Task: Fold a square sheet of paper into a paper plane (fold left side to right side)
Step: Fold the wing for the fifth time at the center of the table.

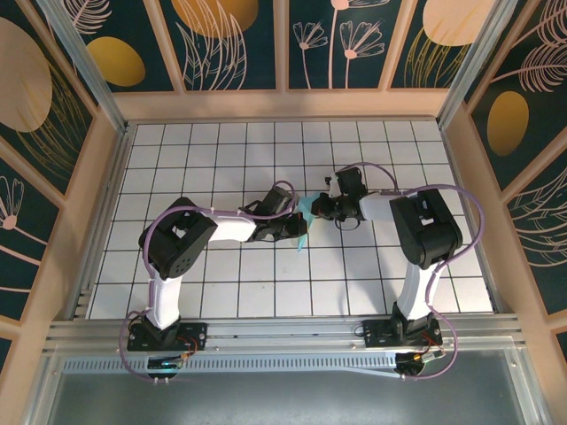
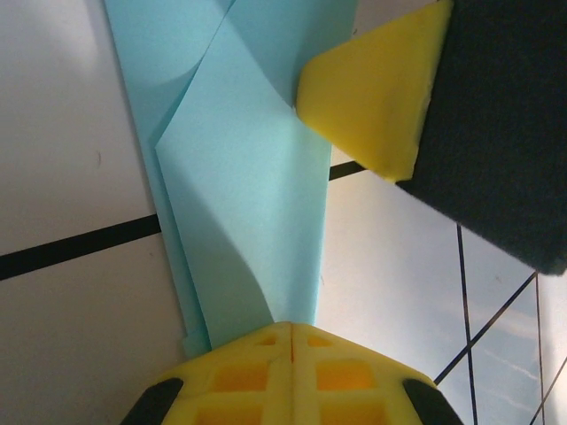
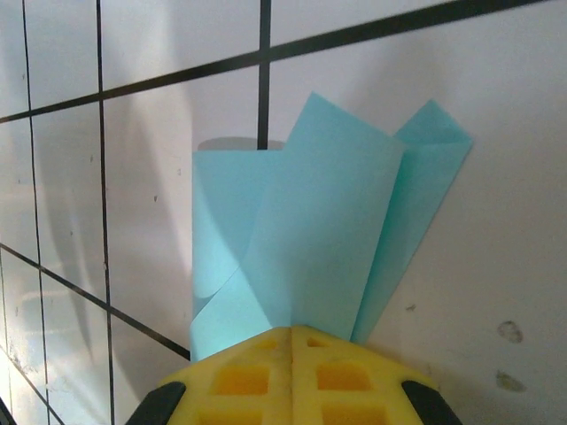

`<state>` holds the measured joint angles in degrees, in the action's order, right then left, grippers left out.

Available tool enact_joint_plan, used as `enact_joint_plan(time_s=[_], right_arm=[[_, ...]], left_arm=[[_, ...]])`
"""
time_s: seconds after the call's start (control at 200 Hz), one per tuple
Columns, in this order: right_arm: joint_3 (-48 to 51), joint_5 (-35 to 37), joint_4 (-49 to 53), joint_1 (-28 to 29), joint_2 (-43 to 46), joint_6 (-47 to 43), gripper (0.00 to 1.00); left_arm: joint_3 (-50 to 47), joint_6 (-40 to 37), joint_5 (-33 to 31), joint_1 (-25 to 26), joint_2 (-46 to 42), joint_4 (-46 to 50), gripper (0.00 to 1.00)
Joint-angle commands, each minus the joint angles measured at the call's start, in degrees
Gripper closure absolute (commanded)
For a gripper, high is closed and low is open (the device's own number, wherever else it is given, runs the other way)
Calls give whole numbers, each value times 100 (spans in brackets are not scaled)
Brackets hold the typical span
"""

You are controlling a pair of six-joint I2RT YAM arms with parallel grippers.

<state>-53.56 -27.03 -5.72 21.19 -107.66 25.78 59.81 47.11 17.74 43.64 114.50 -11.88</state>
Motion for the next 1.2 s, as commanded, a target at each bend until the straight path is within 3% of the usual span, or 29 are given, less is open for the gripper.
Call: enact_joint_plan(time_s=[0.0, 0.781, 0.976, 1.196], right_arm=[[-200, 541, -26, -263, -159, -139, 100], [-1324, 514, 244, -1028, -872, -376, 100], [-1251, 452, 456, -1072, -356, -434, 100], [-420, -325, 416, -918, 620, -116, 100]], left_arm=[[-249, -118, -307, 20, 388, 977, 100], [-305, -88, -295, 10, 361, 848, 100], [-271, -76, -306, 22, 320, 823, 100], [-212, -75, -306, 22, 314, 828, 100]])
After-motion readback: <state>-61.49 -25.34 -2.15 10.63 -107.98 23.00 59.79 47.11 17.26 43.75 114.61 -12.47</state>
